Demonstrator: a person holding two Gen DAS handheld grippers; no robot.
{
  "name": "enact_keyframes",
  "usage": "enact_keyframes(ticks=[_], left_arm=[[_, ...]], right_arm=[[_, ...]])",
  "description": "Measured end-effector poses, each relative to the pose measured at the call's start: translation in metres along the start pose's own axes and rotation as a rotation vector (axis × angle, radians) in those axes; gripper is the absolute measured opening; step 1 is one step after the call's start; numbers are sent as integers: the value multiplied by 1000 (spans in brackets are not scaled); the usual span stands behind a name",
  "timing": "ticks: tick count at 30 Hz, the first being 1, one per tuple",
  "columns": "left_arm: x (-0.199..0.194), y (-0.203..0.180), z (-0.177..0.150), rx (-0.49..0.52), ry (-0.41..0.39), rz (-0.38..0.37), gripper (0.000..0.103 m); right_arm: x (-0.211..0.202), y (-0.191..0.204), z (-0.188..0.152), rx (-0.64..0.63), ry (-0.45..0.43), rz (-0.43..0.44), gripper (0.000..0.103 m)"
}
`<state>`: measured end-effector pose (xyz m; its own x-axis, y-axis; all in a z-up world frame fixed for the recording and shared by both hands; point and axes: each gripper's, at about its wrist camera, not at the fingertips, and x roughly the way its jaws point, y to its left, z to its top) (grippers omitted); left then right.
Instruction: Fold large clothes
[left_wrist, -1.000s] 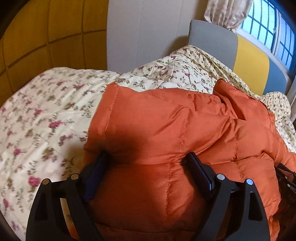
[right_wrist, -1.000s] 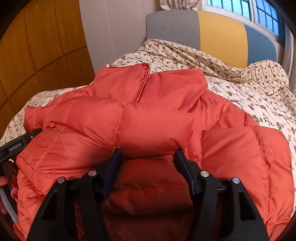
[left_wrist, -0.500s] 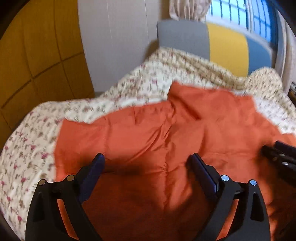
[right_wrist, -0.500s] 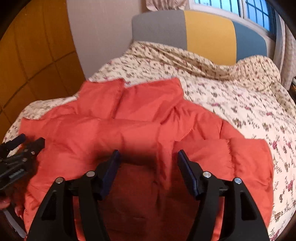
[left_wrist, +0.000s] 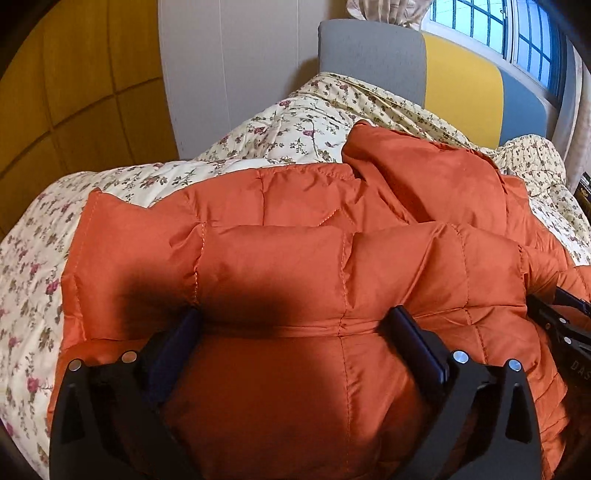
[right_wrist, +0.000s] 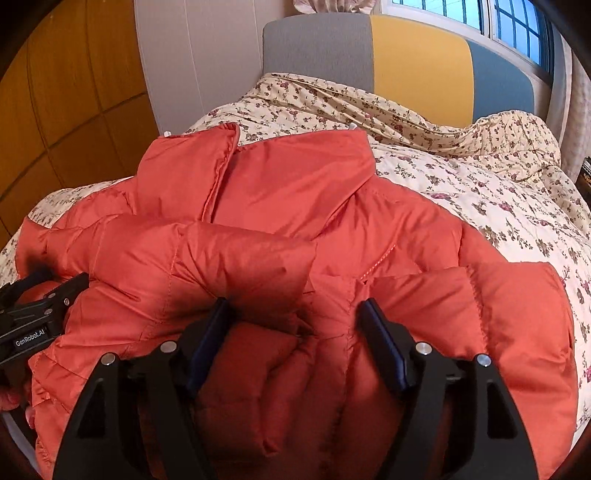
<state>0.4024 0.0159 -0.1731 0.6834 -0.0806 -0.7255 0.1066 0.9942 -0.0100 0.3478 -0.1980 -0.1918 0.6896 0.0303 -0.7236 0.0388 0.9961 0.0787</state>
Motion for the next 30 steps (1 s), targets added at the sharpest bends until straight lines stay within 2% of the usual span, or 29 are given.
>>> enact_keyframes(ticks=[4,7,10,13,17,24,30], left_arm=[[-2,0,0,-3,-4,-2,100],[-11,0,-2,4,-5,18,100],[-35,4,-9,16,-23,45,100],[-59,13,-20,-15,-20,29,100],[-95,29,-45,-50,-23,-7,100],[-126,53,-102,-13,45,38,100],[-165,73,-142,1,15,43,100]], right_arm=[[-1,-1,0,3,-5,5,73],[-11,-7,0,22,-13,40,74],[-43,-16,-5,43,-60,57,75],[-76,-28,-17,75,-75,81,75],[-115,-49,-41,110,-60,78,78],[-173,-88,-95,180,-3,14,78],[-212,-100,-144,218,45,4,78]])
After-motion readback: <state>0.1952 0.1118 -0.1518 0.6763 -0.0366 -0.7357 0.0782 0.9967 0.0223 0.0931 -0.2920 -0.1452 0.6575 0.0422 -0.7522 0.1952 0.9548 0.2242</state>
